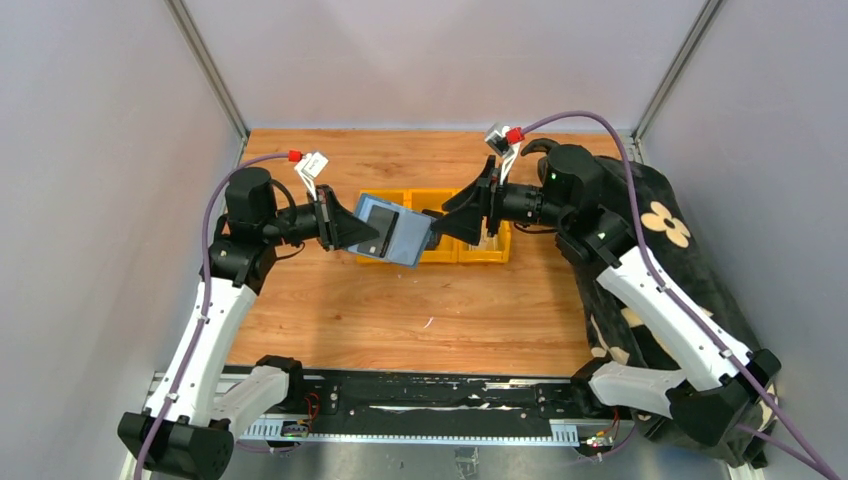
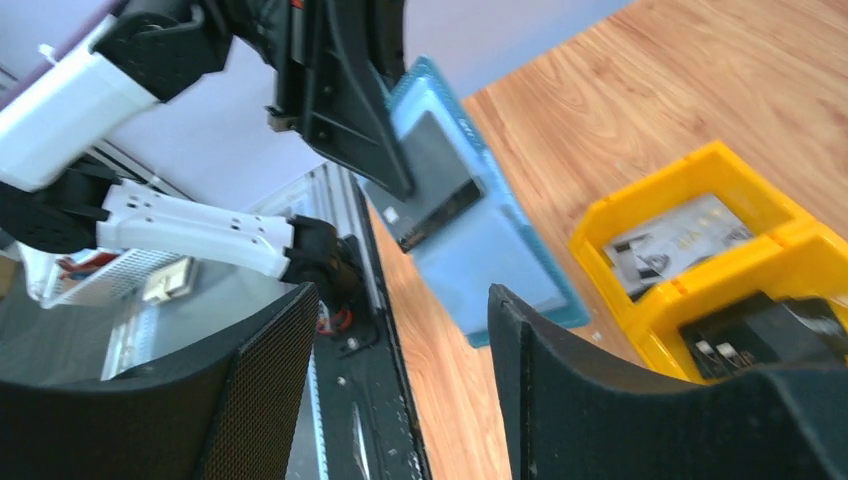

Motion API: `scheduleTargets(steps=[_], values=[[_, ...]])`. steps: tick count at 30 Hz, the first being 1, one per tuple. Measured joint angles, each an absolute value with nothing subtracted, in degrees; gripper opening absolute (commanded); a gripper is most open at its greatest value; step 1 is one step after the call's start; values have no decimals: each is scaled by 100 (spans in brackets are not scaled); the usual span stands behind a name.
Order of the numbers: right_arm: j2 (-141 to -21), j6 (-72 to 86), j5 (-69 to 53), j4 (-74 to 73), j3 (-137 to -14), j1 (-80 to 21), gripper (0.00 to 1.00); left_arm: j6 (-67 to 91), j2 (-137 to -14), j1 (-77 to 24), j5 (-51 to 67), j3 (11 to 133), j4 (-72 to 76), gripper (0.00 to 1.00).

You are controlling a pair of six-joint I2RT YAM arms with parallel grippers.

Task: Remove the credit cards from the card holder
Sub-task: Remove the credit card from the card holder.

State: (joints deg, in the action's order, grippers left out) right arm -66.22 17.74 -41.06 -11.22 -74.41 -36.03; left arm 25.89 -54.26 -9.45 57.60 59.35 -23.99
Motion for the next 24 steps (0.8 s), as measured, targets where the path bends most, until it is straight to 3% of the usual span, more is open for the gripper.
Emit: scheduleTargets(steps=[11, 24], values=[[-7118, 3597, -4497, 1120, -6460, -3966, 68, 3566, -5105, -939, 5026, 5312, -1367, 0], [-7476, 5129, -4866, 3109, -5898, -4016, 65, 4875, -5017, -939, 5496, 4941, 309, 0]])
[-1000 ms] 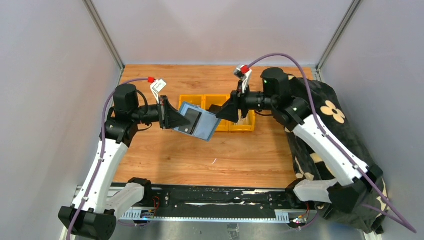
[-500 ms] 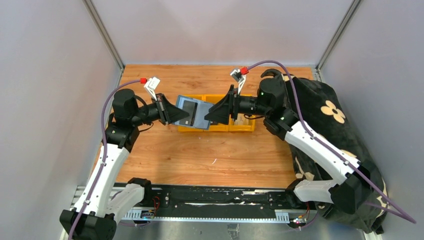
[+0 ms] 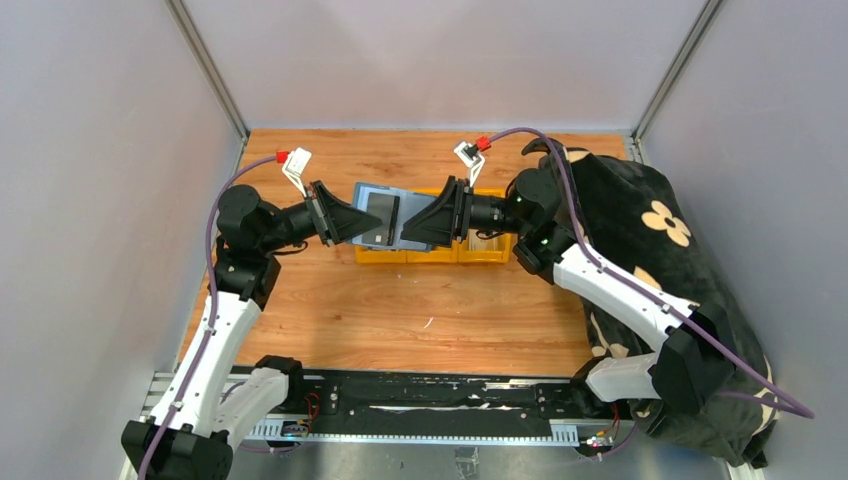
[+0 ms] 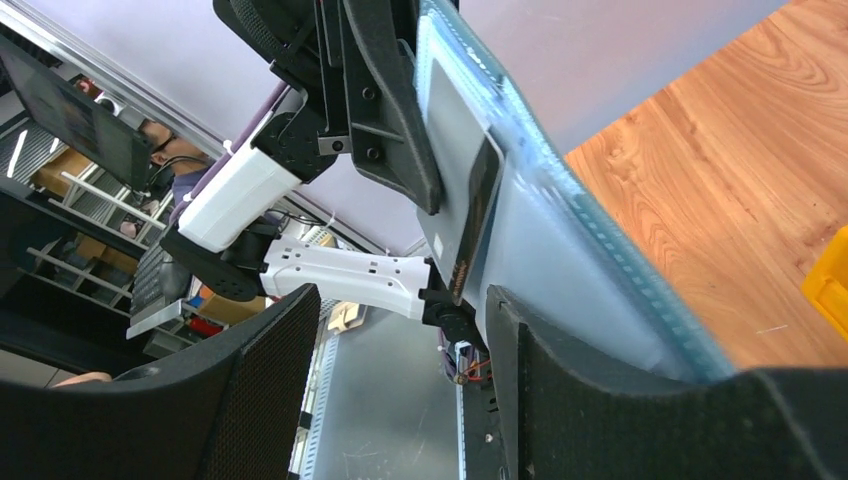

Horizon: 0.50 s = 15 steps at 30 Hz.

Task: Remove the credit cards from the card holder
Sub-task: Remove the credit card from the card holder.

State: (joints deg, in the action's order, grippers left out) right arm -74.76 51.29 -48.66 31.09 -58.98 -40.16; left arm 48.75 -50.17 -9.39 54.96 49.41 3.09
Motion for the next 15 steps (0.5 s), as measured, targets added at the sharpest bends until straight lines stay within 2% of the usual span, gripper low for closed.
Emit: scheduleTargets(steps=[15], values=[[-7719, 5680, -5070, 3953, -5843, -4027, 58, 5240, -4783, -906, 5935, 4941, 799, 0]])
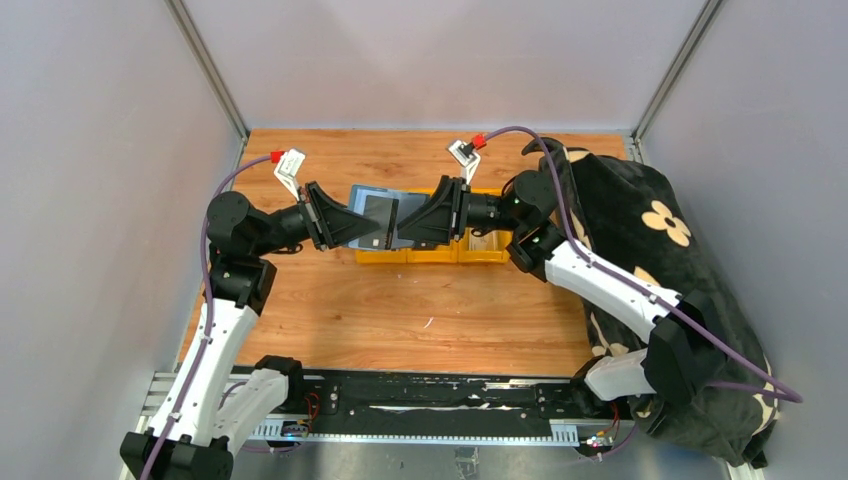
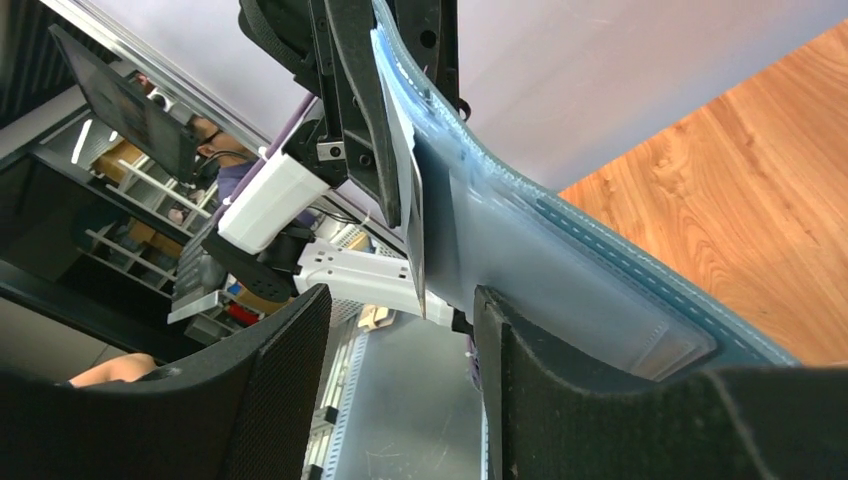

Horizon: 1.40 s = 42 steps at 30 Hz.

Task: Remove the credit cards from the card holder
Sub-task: Remove the credit card from the card holder.

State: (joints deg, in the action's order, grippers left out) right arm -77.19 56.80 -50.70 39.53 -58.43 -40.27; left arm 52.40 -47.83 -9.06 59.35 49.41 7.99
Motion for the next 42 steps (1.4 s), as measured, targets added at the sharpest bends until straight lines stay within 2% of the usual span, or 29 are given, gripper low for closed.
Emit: scheduleTargets(steps=[6, 10, 16, 17, 19, 23, 27, 32, 34, 39, 42], values=[[-7953, 6055, -5170, 4552, -5843, -4119, 56, 5256, -4781, -908, 5979, 4941, 821, 0], [-8042, 6154, -5210, 4735, -5854, -4213, 48, 5258, -4783, -945, 5992, 4941, 823, 0], [-8165, 6381, -5247, 5050, -5870, -4237, 17, 5273, -4783, -1079, 6001, 4939, 849, 0], [-8187, 6412, -5249, 5107, -5870, -4237, 9, 5277, -4783, -1094, 6001, 4939, 851, 0], [-8219, 6495, -5249, 5162, -5874, -4237, 1, 5297, -4783, -1109, 6025, 4936, 880, 0], [-8239, 6543, -5262, 5229, -5874, -4237, 0, 5334, -4783, -1111, 6042, 4936, 906, 6], [-8235, 6587, -5290, 5321, -5859, -4230, 0, 5367, -4783, -1114, 6090, 4936, 967, 20], [-8099, 6641, -5304, 5413, -5717, -4217, 0, 5474, -4799, -1138, 6195, 4939, 1007, 27], [-8031, 6646, -5321, 5450, -5655, -4211, 0, 5537, -4799, -1140, 6239, 4939, 1052, 26], [-7937, 6643, -5339, 5457, -5594, -4209, 0, 5675, -4799, -1140, 6257, 4941, 1186, 7], [-7911, 6643, -5336, 5492, -5559, -4206, 0, 5763, -4788, -1138, 6254, 4945, 1256, 2]])
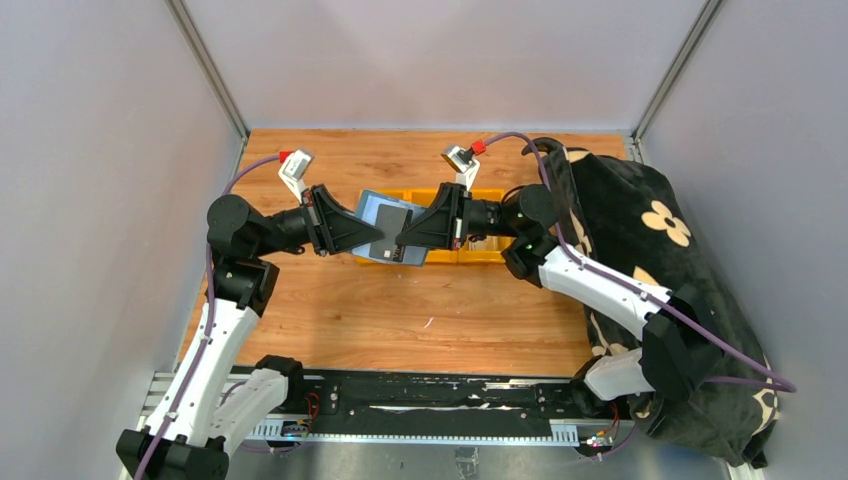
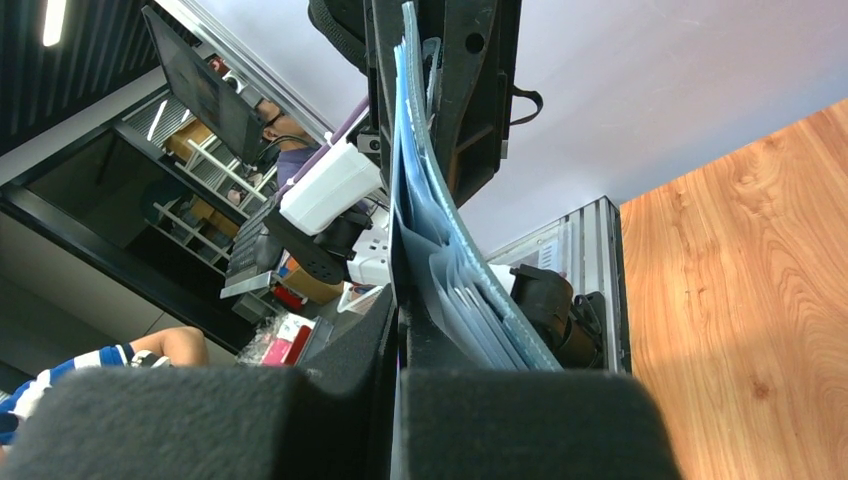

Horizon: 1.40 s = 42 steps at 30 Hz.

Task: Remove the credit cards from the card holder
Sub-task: Remove the credit card from the card holder, then place the credit card in the storage box.

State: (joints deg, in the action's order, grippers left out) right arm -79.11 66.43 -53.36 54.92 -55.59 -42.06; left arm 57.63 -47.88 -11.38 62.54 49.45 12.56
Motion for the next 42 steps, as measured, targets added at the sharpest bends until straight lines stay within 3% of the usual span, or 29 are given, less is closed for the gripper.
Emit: scheduleTargets(steps=[8, 15, 17, 21, 25, 26, 36, 42], values=[[-7802, 6648, -5330, 5666, -5391, -4193, 1, 5937, -4781, -1135, 6248, 4952, 1406, 0], [-7797, 6888, -5286, 5979, -5371, -4193, 37, 5953, -4762, -1133, 6178, 4960, 1476, 0], [-7828, 7019, -5262, 6158, -5374, -4193, 38, 5911, -4751, -1133, 6123, 4960, 1487, 0], [-8005, 7242, -5236, 6504, -5446, -4195, 25, 5732, -4711, -1133, 5970, 4960, 1409, 0], [-8200, 7413, -5210, 6608, -5507, -4193, 2, 5502, -4692, -1133, 5887, 5015, 1216, 0], [-8228, 7424, -5203, 6613, -5507, -4193, 0, 5459, -4692, -1131, 5894, 5035, 1168, 0], [-7966, 7413, -5358, 6525, -5271, -3701, 0, 4724, -4744, -976, 5894, 5627, 421, 0], [-7295, 6866, -5605, 5596, -5083, -3153, 0, 4145, -4818, -939, 5959, 6119, -62, 0]])
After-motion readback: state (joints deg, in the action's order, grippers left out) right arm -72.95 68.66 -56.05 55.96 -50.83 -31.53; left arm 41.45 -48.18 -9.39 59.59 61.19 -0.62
